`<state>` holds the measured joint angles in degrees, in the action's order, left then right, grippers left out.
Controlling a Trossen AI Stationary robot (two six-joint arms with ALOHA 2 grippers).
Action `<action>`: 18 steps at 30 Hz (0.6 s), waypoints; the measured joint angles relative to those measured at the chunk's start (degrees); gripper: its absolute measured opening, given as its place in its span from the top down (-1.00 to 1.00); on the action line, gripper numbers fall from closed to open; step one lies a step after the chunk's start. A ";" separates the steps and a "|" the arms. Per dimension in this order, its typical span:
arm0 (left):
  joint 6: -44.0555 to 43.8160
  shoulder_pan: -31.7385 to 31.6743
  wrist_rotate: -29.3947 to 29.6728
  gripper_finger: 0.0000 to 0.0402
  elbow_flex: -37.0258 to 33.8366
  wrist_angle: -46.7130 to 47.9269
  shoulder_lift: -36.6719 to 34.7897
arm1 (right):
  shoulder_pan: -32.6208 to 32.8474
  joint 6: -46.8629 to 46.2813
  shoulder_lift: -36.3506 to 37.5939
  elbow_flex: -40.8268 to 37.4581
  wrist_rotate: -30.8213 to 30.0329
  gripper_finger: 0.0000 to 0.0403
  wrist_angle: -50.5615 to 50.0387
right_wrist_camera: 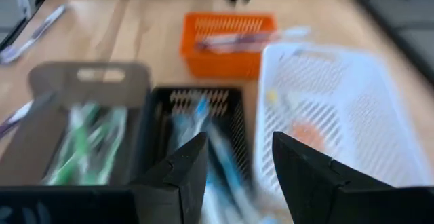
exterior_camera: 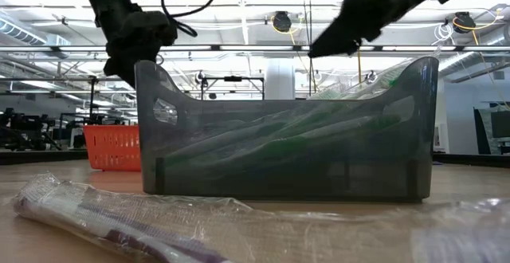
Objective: Pick & Place Toothbrushes
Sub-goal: Put the top orange toothbrush into the white basket
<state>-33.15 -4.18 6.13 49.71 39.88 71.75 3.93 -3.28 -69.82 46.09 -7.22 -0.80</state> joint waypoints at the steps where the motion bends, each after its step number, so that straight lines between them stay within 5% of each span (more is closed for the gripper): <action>1: 0.00 0.04 0.02 0.36 0.00 -0.09 -0.37 | 0.76 -1.52 0.00 0.00 0.00 0.23 -1.37; 18: 2.70 2.56 1.51 0.36 0.00 -4.08 -1.21 | 25.45 -29.36 0.02 -0.02 2.58 0.23 -18.55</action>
<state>-30.45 -1.63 7.64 49.71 35.80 70.54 29.38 -32.63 -69.80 46.06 -4.64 -19.35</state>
